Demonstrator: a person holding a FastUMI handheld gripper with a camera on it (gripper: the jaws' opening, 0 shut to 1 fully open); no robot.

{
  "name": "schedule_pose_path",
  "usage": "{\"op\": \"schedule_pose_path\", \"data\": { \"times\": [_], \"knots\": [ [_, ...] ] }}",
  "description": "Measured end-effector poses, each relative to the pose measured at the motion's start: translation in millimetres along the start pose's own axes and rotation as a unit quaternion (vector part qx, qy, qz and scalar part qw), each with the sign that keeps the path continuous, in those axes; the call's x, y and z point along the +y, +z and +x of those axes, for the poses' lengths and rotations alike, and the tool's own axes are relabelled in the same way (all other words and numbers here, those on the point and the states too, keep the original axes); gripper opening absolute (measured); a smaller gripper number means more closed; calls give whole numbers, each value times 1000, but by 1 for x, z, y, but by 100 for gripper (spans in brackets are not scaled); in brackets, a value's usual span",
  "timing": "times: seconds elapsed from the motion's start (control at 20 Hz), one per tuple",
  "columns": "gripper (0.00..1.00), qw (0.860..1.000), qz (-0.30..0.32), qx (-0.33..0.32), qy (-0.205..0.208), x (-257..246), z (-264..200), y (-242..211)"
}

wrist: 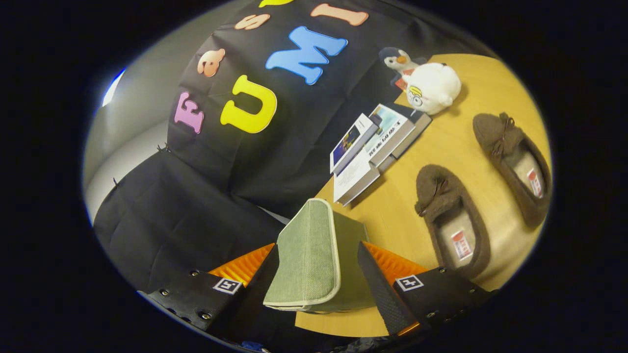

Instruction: Open the storage box then place both shoes into the box .Put the left shoe in first, then the right shoe, with the right side of both shoes facing outward in a uniform manner.

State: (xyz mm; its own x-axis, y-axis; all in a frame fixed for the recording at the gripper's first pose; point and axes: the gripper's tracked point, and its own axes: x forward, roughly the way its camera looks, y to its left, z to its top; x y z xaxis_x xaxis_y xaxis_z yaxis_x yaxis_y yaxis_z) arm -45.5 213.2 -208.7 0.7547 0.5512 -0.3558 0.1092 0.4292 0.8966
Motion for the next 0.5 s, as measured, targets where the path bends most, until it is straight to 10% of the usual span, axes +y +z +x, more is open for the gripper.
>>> {"op": "schedule_pose_path", "data": {
  "times": [0.5],
  "knots": [
    [95,980,177,62,59,-14,25,-49]
  ]
}}
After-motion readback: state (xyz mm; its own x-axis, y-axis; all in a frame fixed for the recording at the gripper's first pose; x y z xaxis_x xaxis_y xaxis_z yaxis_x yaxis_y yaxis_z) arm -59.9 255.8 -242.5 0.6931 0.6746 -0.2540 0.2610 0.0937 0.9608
